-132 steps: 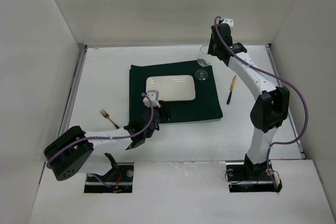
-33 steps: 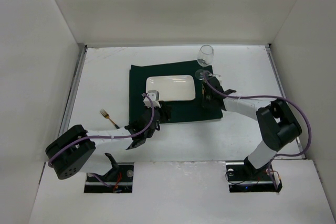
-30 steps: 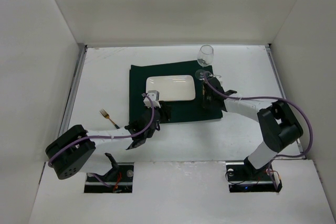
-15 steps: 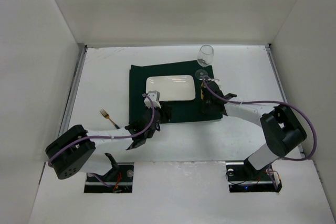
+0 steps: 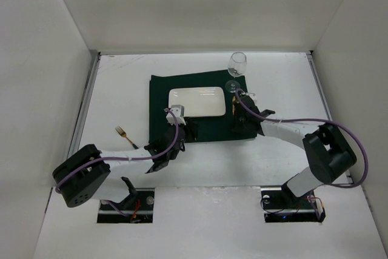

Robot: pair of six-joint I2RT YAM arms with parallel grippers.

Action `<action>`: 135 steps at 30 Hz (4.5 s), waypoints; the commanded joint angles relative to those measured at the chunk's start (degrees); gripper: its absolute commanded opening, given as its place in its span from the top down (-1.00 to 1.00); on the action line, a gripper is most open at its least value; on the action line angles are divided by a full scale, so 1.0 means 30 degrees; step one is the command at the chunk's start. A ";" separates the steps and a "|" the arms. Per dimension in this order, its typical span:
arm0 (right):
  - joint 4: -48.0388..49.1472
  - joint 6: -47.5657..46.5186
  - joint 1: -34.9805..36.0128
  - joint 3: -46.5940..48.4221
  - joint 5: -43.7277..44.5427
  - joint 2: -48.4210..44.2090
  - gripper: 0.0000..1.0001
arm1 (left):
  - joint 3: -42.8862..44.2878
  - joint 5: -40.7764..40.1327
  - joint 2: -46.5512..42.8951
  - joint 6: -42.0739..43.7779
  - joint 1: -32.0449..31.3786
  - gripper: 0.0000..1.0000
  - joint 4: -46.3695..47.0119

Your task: Set the dinner table for one person

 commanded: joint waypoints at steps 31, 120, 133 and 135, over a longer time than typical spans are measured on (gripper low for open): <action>0.9899 0.0559 0.1063 -0.6211 -0.0036 -1.0065 0.24 | 0.3194 -0.0551 -0.6209 -0.9074 0.9791 0.30 -2.6379; 0.9812 0.0501 0.0566 -0.6269 0.0168 -0.9301 0.17 | 0.7119 0.0622 0.3492 0.1443 0.6919 0.43 -1.8234; 1.0047 0.0647 0.0039 -0.7264 0.1748 -1.1439 -0.13 | 0.6329 0.0592 -0.1690 0.0332 0.6831 0.29 -1.8147; 1.0047 0.0852 -0.0253 -0.7469 0.2129 -1.1703 -0.16 | 0.6183 0.0592 -0.2803 -0.0078 0.6831 0.29 -1.8030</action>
